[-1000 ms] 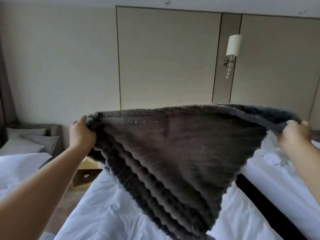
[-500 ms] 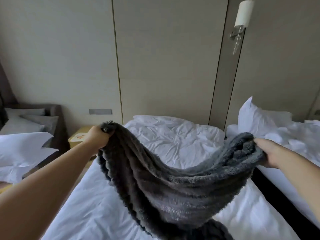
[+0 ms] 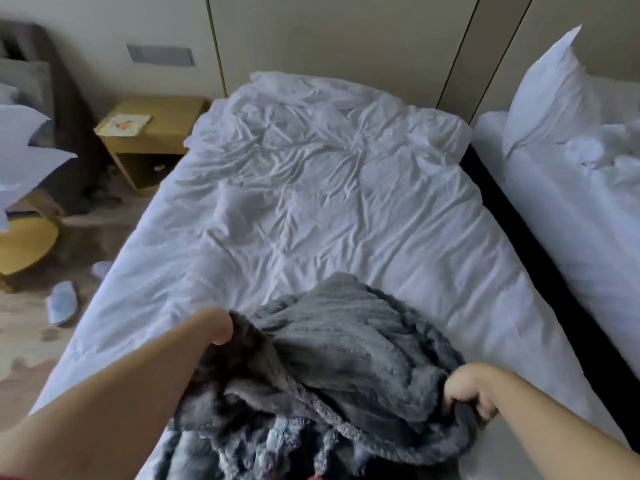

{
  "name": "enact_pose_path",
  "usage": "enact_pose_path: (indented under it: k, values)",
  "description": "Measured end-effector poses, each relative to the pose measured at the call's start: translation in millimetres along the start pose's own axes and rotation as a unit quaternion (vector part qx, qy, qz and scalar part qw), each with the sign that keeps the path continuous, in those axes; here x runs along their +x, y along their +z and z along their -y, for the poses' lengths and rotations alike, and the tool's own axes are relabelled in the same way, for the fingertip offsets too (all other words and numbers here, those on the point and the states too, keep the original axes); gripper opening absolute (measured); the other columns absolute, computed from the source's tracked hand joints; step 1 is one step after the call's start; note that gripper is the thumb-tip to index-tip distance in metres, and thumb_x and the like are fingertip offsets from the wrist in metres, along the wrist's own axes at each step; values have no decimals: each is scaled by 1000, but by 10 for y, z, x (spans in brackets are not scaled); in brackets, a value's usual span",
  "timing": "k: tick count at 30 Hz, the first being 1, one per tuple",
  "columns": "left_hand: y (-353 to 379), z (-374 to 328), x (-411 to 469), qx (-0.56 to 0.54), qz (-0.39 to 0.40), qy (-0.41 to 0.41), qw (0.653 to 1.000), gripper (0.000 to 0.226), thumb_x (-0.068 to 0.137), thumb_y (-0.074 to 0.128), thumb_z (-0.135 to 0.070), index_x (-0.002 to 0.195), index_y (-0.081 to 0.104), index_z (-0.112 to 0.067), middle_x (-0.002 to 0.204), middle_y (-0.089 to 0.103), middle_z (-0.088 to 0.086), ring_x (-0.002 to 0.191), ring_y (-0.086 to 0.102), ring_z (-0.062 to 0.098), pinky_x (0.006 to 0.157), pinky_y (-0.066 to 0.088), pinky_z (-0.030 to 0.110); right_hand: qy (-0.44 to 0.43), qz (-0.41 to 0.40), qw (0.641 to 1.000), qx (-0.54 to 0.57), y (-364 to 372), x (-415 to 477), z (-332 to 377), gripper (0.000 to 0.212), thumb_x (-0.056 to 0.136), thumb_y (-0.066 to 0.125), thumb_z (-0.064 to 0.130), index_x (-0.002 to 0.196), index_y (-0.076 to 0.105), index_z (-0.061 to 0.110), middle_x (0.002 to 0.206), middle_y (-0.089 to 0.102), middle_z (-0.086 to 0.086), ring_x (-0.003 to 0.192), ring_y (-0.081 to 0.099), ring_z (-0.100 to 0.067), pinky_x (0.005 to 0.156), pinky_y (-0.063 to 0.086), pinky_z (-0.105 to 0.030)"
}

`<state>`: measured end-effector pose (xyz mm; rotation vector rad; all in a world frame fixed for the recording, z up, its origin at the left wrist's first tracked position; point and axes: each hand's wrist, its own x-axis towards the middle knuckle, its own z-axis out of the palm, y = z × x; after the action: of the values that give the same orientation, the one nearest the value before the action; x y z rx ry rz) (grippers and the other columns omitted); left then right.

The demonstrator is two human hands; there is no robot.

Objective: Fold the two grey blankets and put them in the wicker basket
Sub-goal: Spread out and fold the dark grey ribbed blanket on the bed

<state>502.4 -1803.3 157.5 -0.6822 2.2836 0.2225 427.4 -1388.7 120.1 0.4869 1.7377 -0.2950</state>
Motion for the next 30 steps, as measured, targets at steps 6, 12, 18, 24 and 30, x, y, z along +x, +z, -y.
enact_pose_path:
  k: [6,12,18,24,30]
  values:
    - [79,-196,524,-224,280,-85,930,27,100,44,-17,119,52,1,115,64,17,98,65,29,92,52,39,-11,38,996,80,-38,156,248,30,80,65,3,110,70,4,103,71,-19,94,67,-33,83,55,-44]
    - [-1552,-707,1256,-419,55,1,906,19,95,39,3,92,58,3,62,67,9,52,65,16,40,46,19,-172,-58,931,317,-1468,-556,1769,9,79,62,10,76,62,1,56,62,-13,48,60,-24,45,50,-24]
    - [-4120,-1083,1762,-665,-417,195,588,66,81,70,-18,139,38,-18,128,55,4,117,55,24,96,48,34,-486,-223,579,616,-3605,-1511,3485,40,89,63,35,125,55,17,113,64,-4,88,64,-20,68,58,-34]
    - [-4104,-1115,2672,-599,-364,159,695,92,73,72,-51,149,23,-32,143,44,4,116,57,25,99,48,46,-522,-220,632,528,-3901,-862,3872,49,94,49,45,138,44,24,105,57,-1,95,57,-13,78,45,-22]
    - [-2028,-1196,3182,-571,-42,54,818,30,90,63,-26,118,59,-14,95,61,7,77,54,20,68,41,27,-308,-349,786,407,-3186,715,3000,16,93,56,20,79,57,13,88,57,-12,67,59,-18,58,41,-23]
